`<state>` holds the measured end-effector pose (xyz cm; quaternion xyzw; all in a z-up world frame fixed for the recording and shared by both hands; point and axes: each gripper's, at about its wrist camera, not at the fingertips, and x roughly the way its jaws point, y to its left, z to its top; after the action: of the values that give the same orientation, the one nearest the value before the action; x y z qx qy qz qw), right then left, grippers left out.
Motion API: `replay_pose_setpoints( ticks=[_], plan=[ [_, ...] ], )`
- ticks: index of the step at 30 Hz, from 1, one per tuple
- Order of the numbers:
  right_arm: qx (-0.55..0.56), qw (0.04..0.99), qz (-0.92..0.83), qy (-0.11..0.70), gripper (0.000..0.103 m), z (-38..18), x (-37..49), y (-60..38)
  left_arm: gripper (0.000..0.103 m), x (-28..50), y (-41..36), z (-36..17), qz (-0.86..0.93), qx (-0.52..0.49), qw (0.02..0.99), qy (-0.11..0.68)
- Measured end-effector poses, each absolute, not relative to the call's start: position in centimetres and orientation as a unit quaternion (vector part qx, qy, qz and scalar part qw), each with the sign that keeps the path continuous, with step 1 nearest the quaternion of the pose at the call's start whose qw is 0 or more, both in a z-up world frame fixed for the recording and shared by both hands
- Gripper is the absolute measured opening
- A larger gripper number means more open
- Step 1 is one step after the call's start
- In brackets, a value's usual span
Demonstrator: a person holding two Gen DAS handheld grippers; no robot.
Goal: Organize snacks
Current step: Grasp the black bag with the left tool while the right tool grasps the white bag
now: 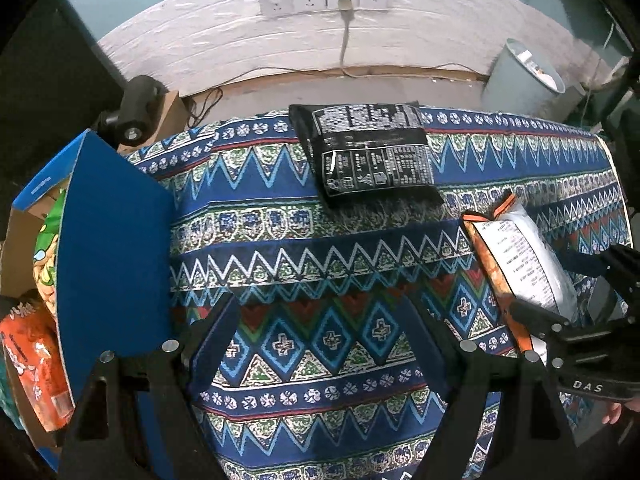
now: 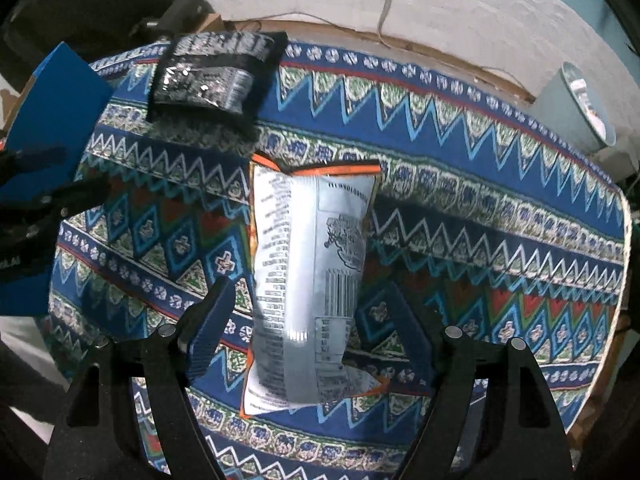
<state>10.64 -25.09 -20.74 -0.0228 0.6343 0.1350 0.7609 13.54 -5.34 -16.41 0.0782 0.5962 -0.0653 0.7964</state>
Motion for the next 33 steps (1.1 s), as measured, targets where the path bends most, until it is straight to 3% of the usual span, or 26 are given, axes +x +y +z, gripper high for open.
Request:
replay_pose_setpoints(
  ticks=[4, 7, 10, 33],
  plan=[
    [-0.022, 0.754, 0.142, 0.641, 0.075, -21.9, 10.8, -24.8, 0.083, 13.9, -5.5, -16.4, -0.069, 0.066, 0.797, 0.596],
    [-0.019, 0.752, 0.146, 0.643, 0.048, -22.4, 11.0, -25.0, 0.084, 14.6, -5.3, -16.4, -0.074, 0.042, 0.799, 0.595],
    [-0.015, 0.757, 0.144, 0.637, 0.039, -22.2, 11.4, -25.2, 0.087, 15.4, -5.1, -16.4, -0.076, 0.027, 0.804, 0.589],
    [0.033, 0.807, 0.124, 0.577, 0.039, -16.0, 14.7, -28.8, 0.087, 22.6, -7.4, -17.5, -0.089, -0.032, 0.804, 0.587]
  ],
)
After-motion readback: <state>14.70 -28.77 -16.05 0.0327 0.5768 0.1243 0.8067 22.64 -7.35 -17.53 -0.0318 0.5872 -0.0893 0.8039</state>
